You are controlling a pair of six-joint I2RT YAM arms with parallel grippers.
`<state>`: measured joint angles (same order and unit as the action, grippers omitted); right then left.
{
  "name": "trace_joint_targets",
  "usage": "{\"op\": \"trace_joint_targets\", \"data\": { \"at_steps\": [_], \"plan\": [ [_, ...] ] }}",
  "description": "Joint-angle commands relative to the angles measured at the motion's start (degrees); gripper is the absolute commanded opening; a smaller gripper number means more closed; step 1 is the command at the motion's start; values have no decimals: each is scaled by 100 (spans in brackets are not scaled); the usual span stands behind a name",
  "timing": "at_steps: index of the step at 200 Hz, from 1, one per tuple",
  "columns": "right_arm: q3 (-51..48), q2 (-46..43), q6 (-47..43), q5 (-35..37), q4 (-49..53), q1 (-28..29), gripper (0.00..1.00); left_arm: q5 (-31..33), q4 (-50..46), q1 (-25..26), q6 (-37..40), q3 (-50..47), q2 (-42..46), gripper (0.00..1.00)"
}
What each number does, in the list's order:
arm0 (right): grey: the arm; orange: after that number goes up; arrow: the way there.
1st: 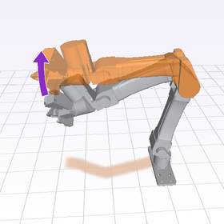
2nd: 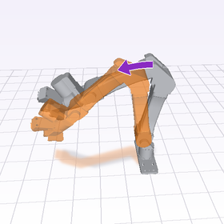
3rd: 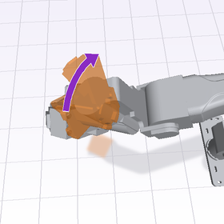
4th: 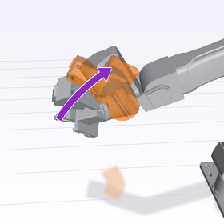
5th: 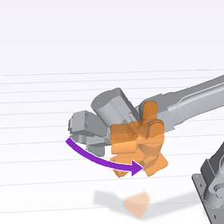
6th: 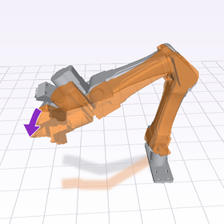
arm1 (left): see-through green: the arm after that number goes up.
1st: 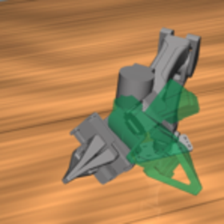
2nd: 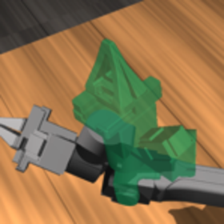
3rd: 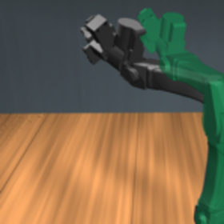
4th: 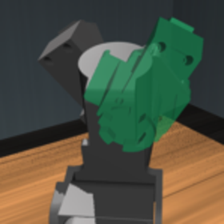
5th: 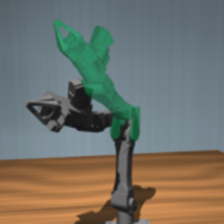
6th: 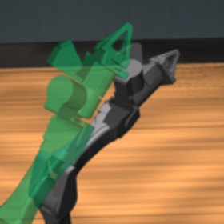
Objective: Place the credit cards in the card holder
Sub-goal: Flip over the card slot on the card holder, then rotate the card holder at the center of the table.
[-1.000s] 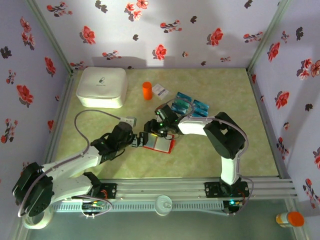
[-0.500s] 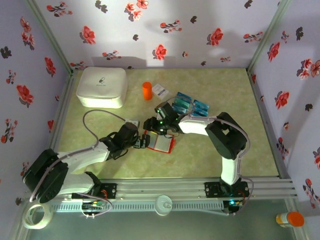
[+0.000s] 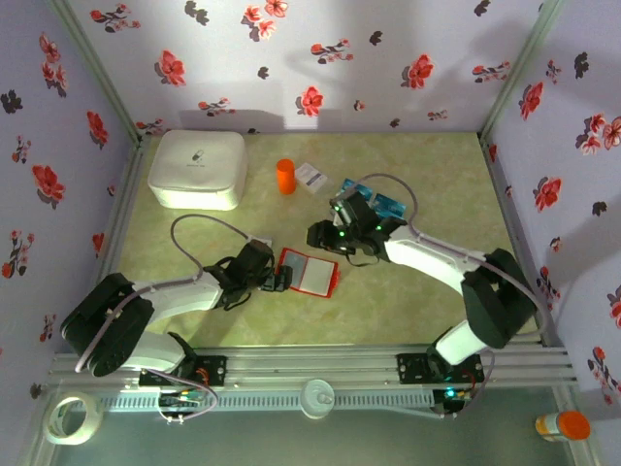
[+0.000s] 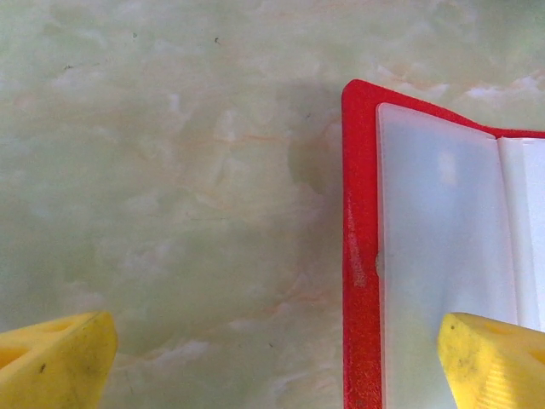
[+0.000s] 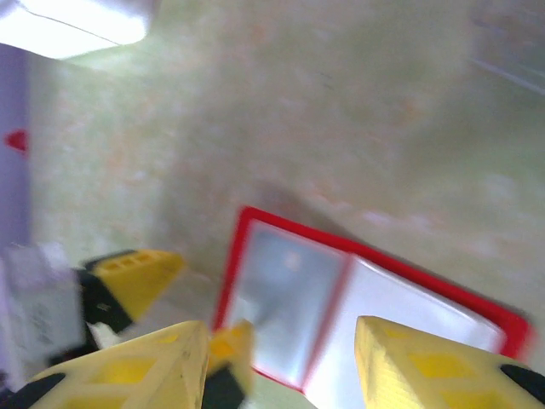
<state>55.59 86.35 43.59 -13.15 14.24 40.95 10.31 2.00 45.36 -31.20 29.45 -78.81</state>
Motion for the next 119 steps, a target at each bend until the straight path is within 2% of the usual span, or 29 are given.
{"op": "trace_joint_targets", "data": {
  "at_steps": [1,47,78,90,119],
  "plan": [
    [-344,-285,-416,763,1040,98,50,173,101,-45,-70,-89,-99,97],
    [-553,-22,-379,927,1029,400,52,190,94,-45,-61,-45,-169,97],
    [-685,220,-356,918,849,417,48,190,40,-42,-40,37,-170,98],
    [-707,258,-384,950,855,414,41,183,1,-43,-31,91,-170,98],
    [-751,254,-488,1016,878,351,10,104,-99,-45,7,218,-152,98]
  ]
}}
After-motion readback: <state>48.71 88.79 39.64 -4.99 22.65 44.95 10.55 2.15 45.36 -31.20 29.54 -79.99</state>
